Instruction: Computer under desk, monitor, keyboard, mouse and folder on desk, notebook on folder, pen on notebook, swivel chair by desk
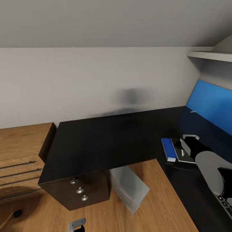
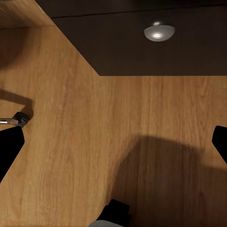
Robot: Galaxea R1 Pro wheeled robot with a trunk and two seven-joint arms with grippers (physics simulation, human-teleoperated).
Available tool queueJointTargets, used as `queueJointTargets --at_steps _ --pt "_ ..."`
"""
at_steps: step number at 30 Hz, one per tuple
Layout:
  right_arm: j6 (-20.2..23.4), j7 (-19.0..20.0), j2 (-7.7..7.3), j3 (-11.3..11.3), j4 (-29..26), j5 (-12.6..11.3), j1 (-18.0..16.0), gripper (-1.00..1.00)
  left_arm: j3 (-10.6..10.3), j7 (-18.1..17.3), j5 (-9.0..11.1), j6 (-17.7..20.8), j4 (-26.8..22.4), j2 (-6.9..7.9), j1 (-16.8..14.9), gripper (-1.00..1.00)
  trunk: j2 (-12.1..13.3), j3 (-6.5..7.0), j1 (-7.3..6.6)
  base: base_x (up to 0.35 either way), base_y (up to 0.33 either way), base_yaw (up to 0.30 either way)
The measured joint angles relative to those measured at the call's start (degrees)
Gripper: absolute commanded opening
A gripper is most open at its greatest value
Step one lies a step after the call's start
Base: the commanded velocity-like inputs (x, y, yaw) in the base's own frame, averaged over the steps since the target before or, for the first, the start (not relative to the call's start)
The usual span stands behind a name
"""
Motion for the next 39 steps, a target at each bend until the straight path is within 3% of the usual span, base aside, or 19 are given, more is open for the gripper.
queueJointTargets --at_steps 39 --pt "-0.35 0.43 -0.17 -0.24 -3.33 -0.19 0.0 1.0 0.0 0.0 0.1 0.0 0.09 0.02 0.0 1.0 0.0 0.0 0.0 0.0 0.0 0.0"
